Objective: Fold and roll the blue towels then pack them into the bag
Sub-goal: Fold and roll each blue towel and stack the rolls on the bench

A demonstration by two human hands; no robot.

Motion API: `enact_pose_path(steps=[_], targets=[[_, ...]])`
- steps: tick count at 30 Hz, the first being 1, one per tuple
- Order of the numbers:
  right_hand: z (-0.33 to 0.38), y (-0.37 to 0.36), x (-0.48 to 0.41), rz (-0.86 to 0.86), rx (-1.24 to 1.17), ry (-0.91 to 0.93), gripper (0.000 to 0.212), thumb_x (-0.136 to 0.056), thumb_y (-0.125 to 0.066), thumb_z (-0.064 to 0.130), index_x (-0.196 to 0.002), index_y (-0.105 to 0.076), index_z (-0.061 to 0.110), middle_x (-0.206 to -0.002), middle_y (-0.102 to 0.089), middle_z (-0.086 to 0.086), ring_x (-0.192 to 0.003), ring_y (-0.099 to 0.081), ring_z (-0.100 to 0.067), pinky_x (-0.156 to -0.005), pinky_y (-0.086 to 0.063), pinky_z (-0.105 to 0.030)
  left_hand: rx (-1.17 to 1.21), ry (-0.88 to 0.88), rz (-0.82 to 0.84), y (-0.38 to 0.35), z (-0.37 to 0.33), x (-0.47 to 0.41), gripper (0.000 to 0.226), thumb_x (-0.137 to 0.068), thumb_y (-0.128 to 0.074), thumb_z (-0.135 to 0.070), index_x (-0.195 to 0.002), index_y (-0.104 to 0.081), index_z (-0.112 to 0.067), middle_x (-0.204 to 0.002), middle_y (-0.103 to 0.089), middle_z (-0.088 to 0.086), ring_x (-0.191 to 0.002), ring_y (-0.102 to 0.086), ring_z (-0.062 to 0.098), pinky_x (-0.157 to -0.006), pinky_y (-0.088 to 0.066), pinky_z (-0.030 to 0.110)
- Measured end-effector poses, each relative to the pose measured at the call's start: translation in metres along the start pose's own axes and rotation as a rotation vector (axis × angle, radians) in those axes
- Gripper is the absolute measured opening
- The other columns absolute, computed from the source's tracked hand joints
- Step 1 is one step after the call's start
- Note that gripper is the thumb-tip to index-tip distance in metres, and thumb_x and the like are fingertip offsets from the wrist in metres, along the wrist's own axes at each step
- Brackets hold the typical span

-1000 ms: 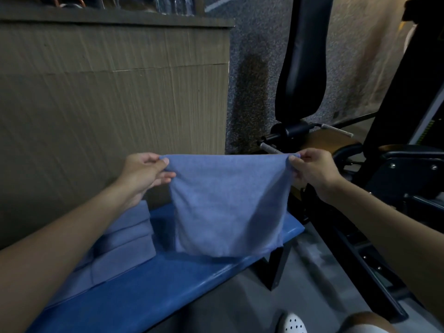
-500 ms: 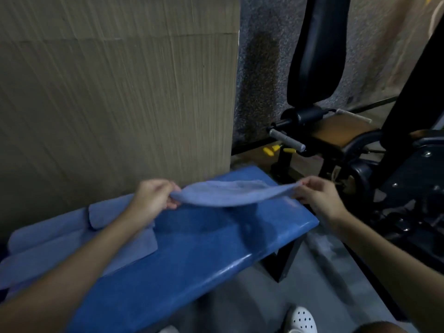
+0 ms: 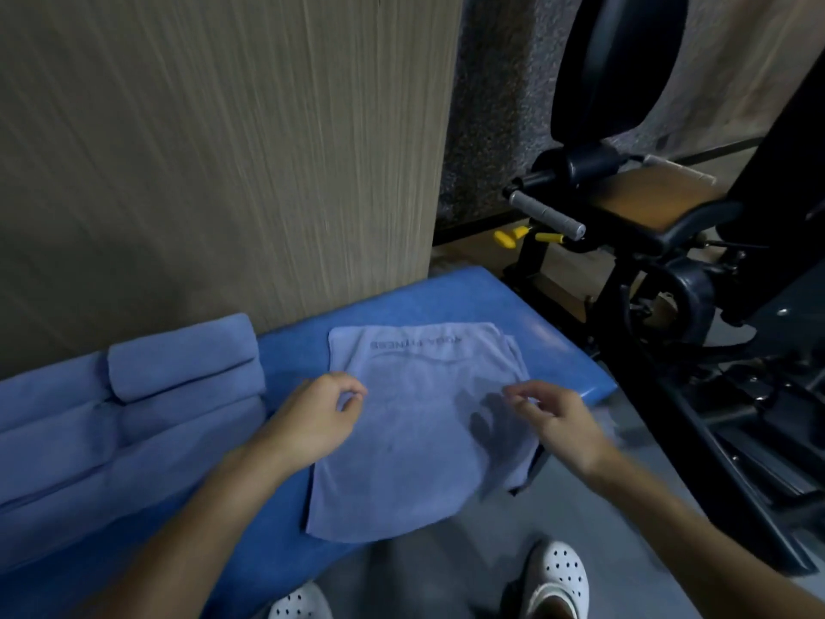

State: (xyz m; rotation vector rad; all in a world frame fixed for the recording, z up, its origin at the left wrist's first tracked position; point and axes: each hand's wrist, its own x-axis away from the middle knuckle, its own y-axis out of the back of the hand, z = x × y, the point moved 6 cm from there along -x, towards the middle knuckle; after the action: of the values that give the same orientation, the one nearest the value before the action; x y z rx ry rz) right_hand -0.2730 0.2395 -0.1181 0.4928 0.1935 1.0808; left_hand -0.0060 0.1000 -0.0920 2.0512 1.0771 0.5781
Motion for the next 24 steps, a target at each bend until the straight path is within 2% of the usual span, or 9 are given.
enact_pose_path(steps=[3, 5, 7, 10, 13, 15, 17, 19, 24], targets=[[0.001, -0.021, -0.023, 0.037, 0.102, 0.064, 0.022, -0.093, -0.062, 0.024, -0.115, -0.065, 0.026, -0.117, -0.065, 0.009, -0.112, -0.06, -0.009, -0.102, -0.044, -0.029, -0.145, -0.077, 0.027, -0.02, -0.004, -0.021, 0.036, -0.098, -0.05, -0.026, -0.132, -0.058, -0.017, -0.148, -0.046, -0.004, -0.135, -0.044, 0.012, -0.111, -0.035, 0.03], [0.002, -0.028, -0.03, 0.043, 0.255, 0.107, 0.03, -0.096, -0.057, 0.029, -0.124, -0.061, 0.021, -0.118, -0.065, 0.006, -0.111, -0.06, -0.013, -0.099, -0.045, -0.031, -0.292, -0.112, 0.065, -0.031, -0.002, -0.027, 0.045, -0.099, -0.042, -0.038, -0.141, -0.049, -0.023, -0.155, -0.036, -0.005, -0.144, -0.03, 0.01, -0.116, -0.026, 0.032], [0.004, -0.027, -0.032, -0.012, 0.461, 0.206, 0.033, -0.097, -0.05, 0.035, -0.123, -0.062, 0.019, -0.117, -0.068, 0.002, -0.111, -0.062, -0.021, -0.094, -0.046, -0.036, -0.403, -0.1, 0.111, -0.04, 0.0, -0.027, 0.047, -0.101, -0.036, -0.044, -0.146, -0.041, -0.031, -0.158, -0.029, -0.009, -0.146, -0.023, 0.007, -0.116, -0.019, 0.032], [0.007, -0.025, -0.031, -0.046, 0.626, 0.27, 0.033, -0.094, -0.045, 0.041, -0.114, -0.065, 0.025, -0.115, -0.068, 0.009, -0.114, -0.059, -0.015, -0.092, -0.038, -0.036, -0.518, -0.083, 0.163, -0.042, 0.001, -0.023, 0.047, -0.102, -0.035, -0.047, -0.148, -0.031, -0.039, -0.159, -0.019, -0.016, -0.146, -0.013, 0.004, -0.113, -0.013, 0.038], [0.01, -0.021, -0.035, -0.092, 0.691, 0.278, 0.016, -0.096, -0.052, 0.034, -0.098, -0.066, 0.03, -0.101, -0.067, 0.014, -0.103, -0.057, -0.012, -0.082, -0.029, -0.032, -0.515, -0.077, 0.192, -0.033, -0.001, -0.026, 0.039, -0.1, -0.036, -0.05, -0.138, -0.042, -0.044, -0.144, -0.035, -0.025, -0.137, -0.027, -0.001, -0.107, -0.017, 0.036], [0.011, -0.017, -0.039, -0.12, 0.669, 0.28, 0.016, -0.095, -0.053, 0.032, -0.088, -0.066, 0.027, -0.088, -0.066, 0.011, -0.092, -0.059, -0.015, -0.079, -0.033, -0.034, -0.399, -0.087, 0.169, -0.027, -0.001, -0.033, 0.028, -0.099, -0.041, -0.048, -0.123, -0.055, -0.043, -0.126, -0.05, -0.026, -0.124, -0.042, -0.003, -0.1, -0.023, 0.033], [0.011, -0.014, -0.046, -0.143, 0.592, 0.274, 0.017, -0.093, -0.053, 0.03, -0.081, -0.064, 0.024, -0.077, -0.062, 0.01, -0.079, -0.06, -0.018, -0.078, -0.044, -0.04, -0.239, -0.065, 0.072, -0.022, 0.004, -0.044, 0.023, -0.097, -0.049, -0.043, -0.116, -0.06, -0.038, -0.117, -0.056, -0.022, -0.115, -0.051, 0.003, -0.098, -0.032, 0.034], [0.012, -0.007, -0.058, -0.211, 0.524, 0.243, 0.015, -0.091, -0.052, 0.032, -0.083, -0.063, 0.025, -0.081, -0.062, 0.009, -0.081, -0.061, -0.023, -0.078, -0.048, -0.046, -0.17, -0.057, -0.105, -0.015, 0.013, -0.06, 0.027, -0.095, -0.056, -0.032, -0.12, -0.062, -0.028, -0.119, -0.057, -0.009, -0.113, -0.055, 0.017, -0.097, -0.043, 0.042], [0.007, 0.002, -0.091, -0.32, 0.385, 0.098, 0.021, -0.09, -0.059, 0.036, -0.105, -0.062, 0.021, -0.09, -0.066, 0.005, -0.093, -0.065, -0.024, -0.086, -0.05, -0.045, -0.006, 0.195, -0.355, -0.001, 0.029, -0.095, 0.047, -0.097, -0.054, -0.021, -0.14, -0.048, -0.001, -0.138, -0.047, 0.018, -0.126, -0.048, 0.034, -0.108, -0.038, 0.042]])
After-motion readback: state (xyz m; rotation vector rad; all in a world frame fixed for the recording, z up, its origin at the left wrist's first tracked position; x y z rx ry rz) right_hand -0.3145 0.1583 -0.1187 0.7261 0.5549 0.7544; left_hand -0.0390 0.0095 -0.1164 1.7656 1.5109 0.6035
